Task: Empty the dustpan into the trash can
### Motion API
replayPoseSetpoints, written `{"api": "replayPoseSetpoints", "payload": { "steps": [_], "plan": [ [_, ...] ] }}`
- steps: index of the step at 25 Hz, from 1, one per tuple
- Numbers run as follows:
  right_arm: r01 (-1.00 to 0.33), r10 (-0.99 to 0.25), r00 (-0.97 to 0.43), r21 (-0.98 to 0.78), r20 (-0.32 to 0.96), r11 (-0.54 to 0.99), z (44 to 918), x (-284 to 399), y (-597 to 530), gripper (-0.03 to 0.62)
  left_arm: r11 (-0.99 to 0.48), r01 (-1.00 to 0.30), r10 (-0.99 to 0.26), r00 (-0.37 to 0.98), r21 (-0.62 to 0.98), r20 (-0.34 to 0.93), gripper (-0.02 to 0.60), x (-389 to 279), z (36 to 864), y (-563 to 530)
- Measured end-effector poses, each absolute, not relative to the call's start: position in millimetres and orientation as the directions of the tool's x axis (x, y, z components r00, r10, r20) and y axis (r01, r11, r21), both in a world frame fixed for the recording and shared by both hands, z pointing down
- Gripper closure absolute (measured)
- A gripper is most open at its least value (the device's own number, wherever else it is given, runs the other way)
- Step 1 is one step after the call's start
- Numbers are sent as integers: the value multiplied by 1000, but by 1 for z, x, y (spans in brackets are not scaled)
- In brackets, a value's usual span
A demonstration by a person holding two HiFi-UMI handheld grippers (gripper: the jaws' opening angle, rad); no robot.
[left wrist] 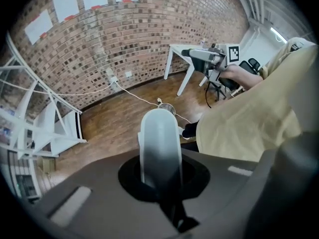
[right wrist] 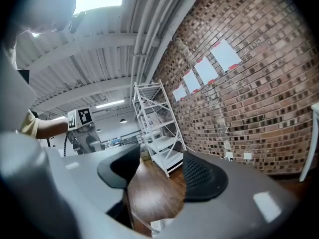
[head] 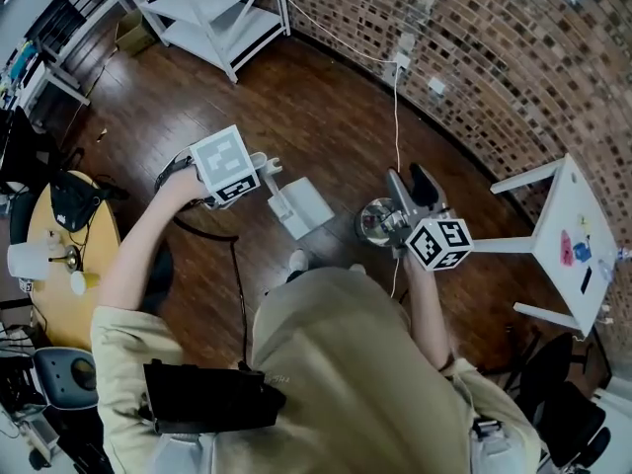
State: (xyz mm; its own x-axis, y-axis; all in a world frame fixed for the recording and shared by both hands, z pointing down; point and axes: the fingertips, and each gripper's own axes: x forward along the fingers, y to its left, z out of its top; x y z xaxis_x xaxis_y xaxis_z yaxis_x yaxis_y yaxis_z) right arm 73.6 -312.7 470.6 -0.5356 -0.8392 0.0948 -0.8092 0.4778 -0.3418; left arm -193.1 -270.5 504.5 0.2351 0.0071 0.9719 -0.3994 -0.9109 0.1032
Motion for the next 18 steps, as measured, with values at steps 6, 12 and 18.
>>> {"api": "replayPoseSetpoints", "payload": {
  "steps": [6, 12, 18],
  "plan": [
    [-790, -812, -573, -342, 114, 510, 478, 49, -315, 341, -791, -600, -41, 253, 123, 967, 581, -238, 548, -276],
    [-776, -797, -592, -356, 124, 521, 484, 33, -313, 341, -661, -739, -116, 270, 129, 956, 581, -263, 610, -273],
    [-782, -796, -588, -351, 143, 515, 491, 28, -309, 341, -475, -867, -206, 275, 150, 939, 581, -279, 677, -274]
  ]
}}
